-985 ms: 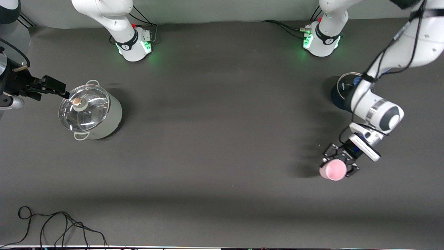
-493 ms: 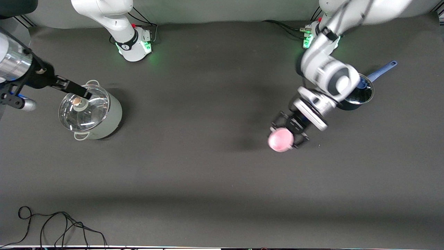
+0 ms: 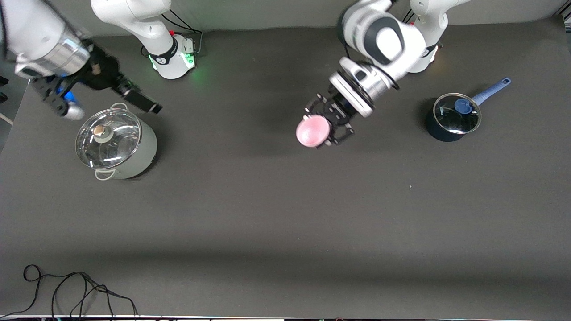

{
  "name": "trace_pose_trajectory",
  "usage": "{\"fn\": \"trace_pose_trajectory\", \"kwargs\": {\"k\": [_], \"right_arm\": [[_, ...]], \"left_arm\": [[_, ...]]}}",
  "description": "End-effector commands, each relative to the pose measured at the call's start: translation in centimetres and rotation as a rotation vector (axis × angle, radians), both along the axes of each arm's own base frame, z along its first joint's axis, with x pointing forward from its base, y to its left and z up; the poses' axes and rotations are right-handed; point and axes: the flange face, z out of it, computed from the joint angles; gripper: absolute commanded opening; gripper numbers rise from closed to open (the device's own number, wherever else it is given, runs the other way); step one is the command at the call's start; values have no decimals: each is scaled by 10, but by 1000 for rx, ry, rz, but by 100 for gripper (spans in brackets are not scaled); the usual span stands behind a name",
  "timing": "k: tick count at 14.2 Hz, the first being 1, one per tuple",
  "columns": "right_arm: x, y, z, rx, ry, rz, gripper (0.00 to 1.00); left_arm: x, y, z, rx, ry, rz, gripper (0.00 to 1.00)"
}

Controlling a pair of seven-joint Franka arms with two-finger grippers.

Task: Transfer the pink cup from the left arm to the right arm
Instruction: 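Lift the pink cup with the left gripper while the right gripper approaches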

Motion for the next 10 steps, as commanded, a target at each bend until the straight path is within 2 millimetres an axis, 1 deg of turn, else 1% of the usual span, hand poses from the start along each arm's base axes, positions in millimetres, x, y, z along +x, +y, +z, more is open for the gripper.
{"fn": "trace_pose_trajectory", "kwargs": {"k": [1,3,5,6,8,10], "right_arm": [[6,54,5,12,39,-117,100],[1,97,-3,-1,71,-179,100],[1,134,-19,-10,98,-260,100],[-1,151,-26,-4,106,-303,100],[2,178,-34,28,105,-398,100],[-1,209,-43,45,103,-416,100]], "left_arm": [[-12,-14,20,-6,13,27,53],[-15,-17,24,2,16,31,53],[-16,-18,25,0,20,33,54],[-17,-19,25,1,21,32,54],[-17,-18,25,2,22,34,54],[-17,-18,25,-1,25,36,54]]}}
